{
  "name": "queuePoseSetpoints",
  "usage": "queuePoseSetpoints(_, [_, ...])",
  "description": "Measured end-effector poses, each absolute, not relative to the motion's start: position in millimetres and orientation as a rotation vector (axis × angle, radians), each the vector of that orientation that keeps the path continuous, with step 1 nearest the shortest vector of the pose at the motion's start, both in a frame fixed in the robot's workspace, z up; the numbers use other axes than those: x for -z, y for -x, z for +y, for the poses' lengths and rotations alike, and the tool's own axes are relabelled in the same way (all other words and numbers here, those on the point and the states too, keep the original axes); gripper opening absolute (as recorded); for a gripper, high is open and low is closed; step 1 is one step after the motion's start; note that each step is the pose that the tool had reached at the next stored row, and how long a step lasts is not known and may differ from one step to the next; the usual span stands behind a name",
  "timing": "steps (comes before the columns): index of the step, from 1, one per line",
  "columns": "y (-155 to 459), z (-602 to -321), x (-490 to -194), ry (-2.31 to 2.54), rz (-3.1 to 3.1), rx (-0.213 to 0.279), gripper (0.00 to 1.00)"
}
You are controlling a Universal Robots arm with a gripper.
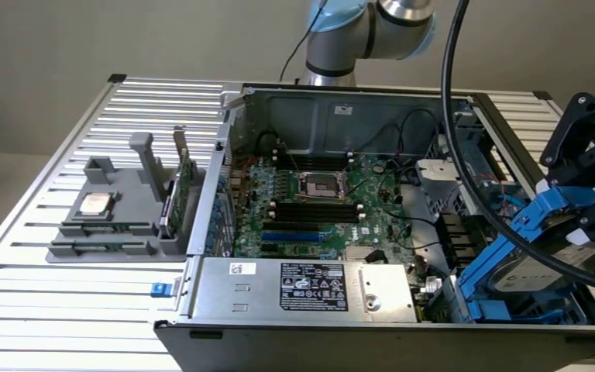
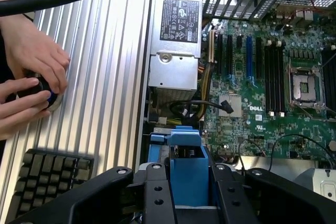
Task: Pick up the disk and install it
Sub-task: 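Pick up the disk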
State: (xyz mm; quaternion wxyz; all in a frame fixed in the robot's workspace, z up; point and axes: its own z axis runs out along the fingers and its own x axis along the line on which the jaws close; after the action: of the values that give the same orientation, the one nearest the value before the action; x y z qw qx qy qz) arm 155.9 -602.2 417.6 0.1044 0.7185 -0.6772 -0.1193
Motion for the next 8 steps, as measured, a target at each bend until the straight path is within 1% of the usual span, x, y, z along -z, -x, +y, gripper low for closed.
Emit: queuePoseSetpoints(8, [-156.4, -602.0, -417.2, -2.128, -1.996, 0.36, 0.33])
